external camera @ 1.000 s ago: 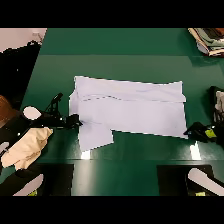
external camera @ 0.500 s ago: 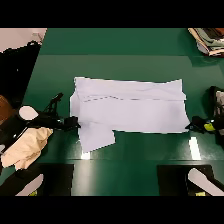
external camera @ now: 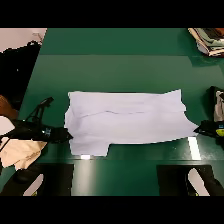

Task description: Fold the shirts.

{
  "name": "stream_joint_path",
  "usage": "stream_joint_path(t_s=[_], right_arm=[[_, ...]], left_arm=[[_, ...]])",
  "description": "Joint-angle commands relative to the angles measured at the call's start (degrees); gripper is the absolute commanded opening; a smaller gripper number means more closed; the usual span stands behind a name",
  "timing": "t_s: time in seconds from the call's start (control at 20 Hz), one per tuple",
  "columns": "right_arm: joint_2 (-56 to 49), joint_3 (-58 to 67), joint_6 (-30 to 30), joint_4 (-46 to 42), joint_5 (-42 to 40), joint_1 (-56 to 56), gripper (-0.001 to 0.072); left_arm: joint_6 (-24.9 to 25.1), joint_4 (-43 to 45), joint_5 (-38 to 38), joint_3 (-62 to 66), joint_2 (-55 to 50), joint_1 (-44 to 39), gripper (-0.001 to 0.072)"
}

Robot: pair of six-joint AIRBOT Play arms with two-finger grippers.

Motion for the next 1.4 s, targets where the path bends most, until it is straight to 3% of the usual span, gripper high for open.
stream_joint_path(t_s=[0.0, 0.25, 0.55, 0.6, 0.65, 0.7, 0.75, 0.95, 1.0, 1.05, 1.1, 1.2, 1.35], right_arm=[[-3.5, 5.0, 1.6, -0.6, -0.8, 4.6, 0.0017], [-20.2, 18.8, 3.7, -0.6, -8.5, 11.5, 0.0017], [-38.2, 32.3, 4.1, -0.4, -8.6, 13.4, 0.0019], [-40.2, 34.2, 4.1, -0.3, -8.6, 13.4, 0.0061], [-42.1, 36.0, 4.1, 0.2, -8.3, 13.3, 0.0304], [-43.6, 37.4, 4.0, 1.6, -7.9, 12.7, 0.0437], [-44.8, 38.5, 2.9, 3.5, -7.0, 11.7, 0.0451], [-45.5, 35.7, -0.2, 4.7, -4.4, 5.9, 0.0451], [-45.6, 33.7, -1.0, 5.3, -4.6, 3.8, 0.0482], [-45.6, 31.4, -1.7, 6.7, -5.2, 1.9, 0.0561], [-46.0, 29.3, -2.9, 8.5, -6.1, 0.0, 0.0581], [-48.3, 26.1, -5.4, 13.3, -6.1, -3.0, 0.0580], [-51.5, 23.5, -8.8, 19.7, -6.6, -3.1, 0.0574]], left_arm=[[0.2, 3.1, 7.0, 5.4, -0.7, 0.0, 0.0024], [3.1, 6.6, 18.1, 12.9, -17.9, 0.0, 0.0026], [3.0, 6.6, 29.0, 22.6, -38.3, 0.0, 0.0027], [3.0, 6.5, 30.1, 23.7, -39.9, 0.0, 0.0029], [3.0, 6.5, 30.3, 24.5, -40.8, 0.0, 0.0136], [3.0, 6.5, 30.4, 24.9, -41.0, 0.0, 0.0445], [3.0, 6.4, 29.9, 25.2, -40.9, 0.0, 0.0596], [3.0, 6.0, 21.4, 27.4, -40.3, 0.0, 0.0591], [3.0, 5.5, 19.7, 27.5, -40.4, 0.0, 0.0459], [3.1, 4.7, 18.7, 27.5, -40.4, 0.0, 0.0239], [3.3, 4.1, 18.7, 27.5, -40.4, 0.0, 0.0106], [5.4, 1.6, 20.1, 27.5, -40.4, 0.0, 0.0027], [6.0, -2.3, 22.8, 27.5, -40.6, -0.8, 0.0026]])
